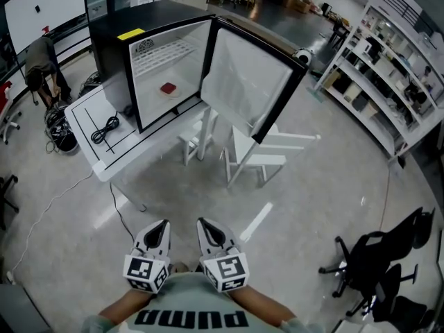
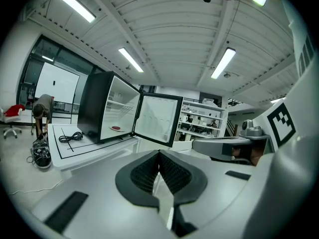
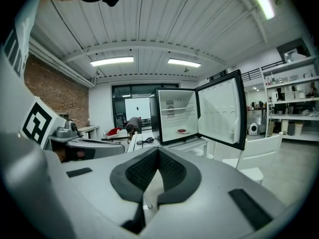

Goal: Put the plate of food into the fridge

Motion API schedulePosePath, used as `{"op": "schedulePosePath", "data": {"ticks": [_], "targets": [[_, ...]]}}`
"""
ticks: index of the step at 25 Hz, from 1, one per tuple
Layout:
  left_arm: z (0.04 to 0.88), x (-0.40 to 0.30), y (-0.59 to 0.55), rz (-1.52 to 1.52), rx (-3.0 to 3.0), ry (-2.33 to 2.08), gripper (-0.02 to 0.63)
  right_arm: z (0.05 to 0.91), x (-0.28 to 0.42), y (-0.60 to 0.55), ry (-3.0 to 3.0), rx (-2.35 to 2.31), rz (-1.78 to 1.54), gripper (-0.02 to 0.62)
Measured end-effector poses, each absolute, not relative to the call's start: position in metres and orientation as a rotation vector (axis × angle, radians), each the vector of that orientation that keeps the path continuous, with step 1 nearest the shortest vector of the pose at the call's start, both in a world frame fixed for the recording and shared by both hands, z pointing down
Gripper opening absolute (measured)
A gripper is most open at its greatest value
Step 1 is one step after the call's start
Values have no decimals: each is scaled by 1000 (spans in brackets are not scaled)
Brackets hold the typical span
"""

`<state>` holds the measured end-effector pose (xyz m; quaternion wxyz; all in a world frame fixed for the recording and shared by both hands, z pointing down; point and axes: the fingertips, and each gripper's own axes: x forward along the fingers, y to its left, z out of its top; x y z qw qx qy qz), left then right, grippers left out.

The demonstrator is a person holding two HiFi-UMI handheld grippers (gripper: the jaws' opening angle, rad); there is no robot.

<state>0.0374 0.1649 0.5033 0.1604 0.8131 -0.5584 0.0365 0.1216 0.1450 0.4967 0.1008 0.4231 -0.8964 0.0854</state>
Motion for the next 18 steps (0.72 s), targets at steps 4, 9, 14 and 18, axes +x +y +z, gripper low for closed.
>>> {"op": "schedulePosePath", "data": {"ticks": [4,9,14,18], "targets": [[502,35,165,105,2332,-1586,5,496,118,144,-2646,1253,257,3],[502,29,162,100,2335,-1582,5,489,110,141,-2650,1250,244,3],[503,19,165,95,2319,-1594,5,490,102,142,-2647,1237,239,3],[500,11,168,83,2306,-1611,5,488,95,144,-2653,1222,210,3]]}}
